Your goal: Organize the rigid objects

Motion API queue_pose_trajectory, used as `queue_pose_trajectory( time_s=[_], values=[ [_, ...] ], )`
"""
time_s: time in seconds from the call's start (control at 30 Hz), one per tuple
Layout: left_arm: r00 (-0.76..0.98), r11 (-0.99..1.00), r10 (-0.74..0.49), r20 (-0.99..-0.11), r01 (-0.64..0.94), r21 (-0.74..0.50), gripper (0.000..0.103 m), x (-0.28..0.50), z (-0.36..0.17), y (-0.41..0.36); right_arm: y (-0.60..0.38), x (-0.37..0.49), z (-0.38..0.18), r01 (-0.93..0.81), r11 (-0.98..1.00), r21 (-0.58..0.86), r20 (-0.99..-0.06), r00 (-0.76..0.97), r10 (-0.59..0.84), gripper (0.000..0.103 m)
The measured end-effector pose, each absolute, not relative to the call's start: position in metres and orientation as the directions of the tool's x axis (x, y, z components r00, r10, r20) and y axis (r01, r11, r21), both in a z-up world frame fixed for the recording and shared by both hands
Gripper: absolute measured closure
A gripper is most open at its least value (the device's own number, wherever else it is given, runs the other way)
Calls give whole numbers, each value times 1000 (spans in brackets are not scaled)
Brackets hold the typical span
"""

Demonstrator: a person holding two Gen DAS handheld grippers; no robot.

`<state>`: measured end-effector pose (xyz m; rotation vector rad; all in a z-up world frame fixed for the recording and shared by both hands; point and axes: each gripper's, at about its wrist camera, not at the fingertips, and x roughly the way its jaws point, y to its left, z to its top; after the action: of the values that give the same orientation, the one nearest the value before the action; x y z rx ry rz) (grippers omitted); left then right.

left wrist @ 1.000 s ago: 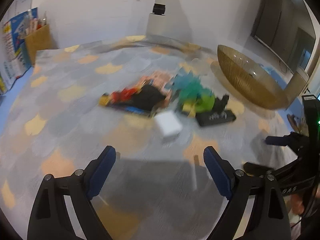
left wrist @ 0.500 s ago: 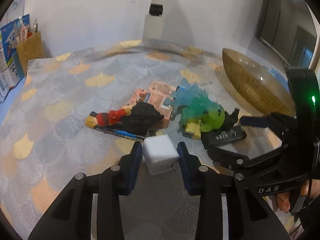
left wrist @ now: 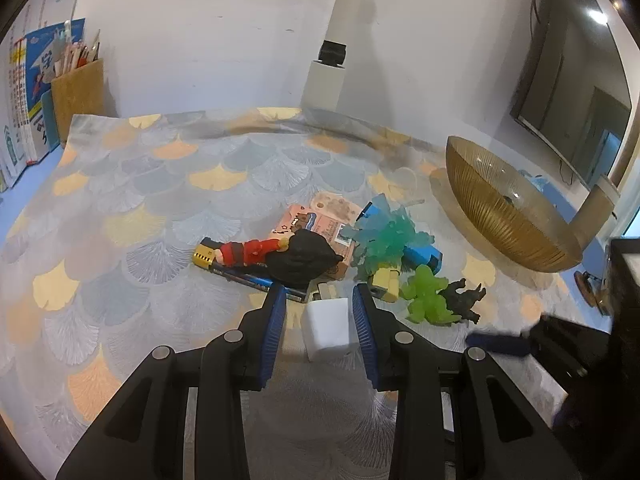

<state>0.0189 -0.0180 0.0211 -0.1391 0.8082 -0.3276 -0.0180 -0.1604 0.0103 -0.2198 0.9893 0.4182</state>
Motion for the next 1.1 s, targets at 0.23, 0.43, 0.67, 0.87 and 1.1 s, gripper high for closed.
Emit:
queue_pose_trajectory(
  time_s=[0.23, 0.43, 0.67, 0.87, 1.1],
  values=[
    [646, 937, -348, -680, 226, -265, 72, 20, 22, -14, -143, -7, 16, -445, 895, 7, -826, 502, 256, 79],
    [651, 940, -341, -678, 231, -251, 71, 18, 22, -17, -187, -29, 17, -342, 937, 72, -832, 498, 246, 79],
    [647, 941, -338, -683, 230, -248, 71, 20, 22, -17, -261, -73, 27, -173, 984, 44, -814, 564, 136, 79],
    [644, 944, -330, -691, 229, -238, 71, 21, 21, -17, -305, -95, 22, -93, 989, 118, -796, 586, 151, 79],
    [659, 938, -344, -669, 277, -209, 84, 4, 43, -35, -337, -104, 49, -37, 972, 231, -731, 653, 199, 79]
  ],
)
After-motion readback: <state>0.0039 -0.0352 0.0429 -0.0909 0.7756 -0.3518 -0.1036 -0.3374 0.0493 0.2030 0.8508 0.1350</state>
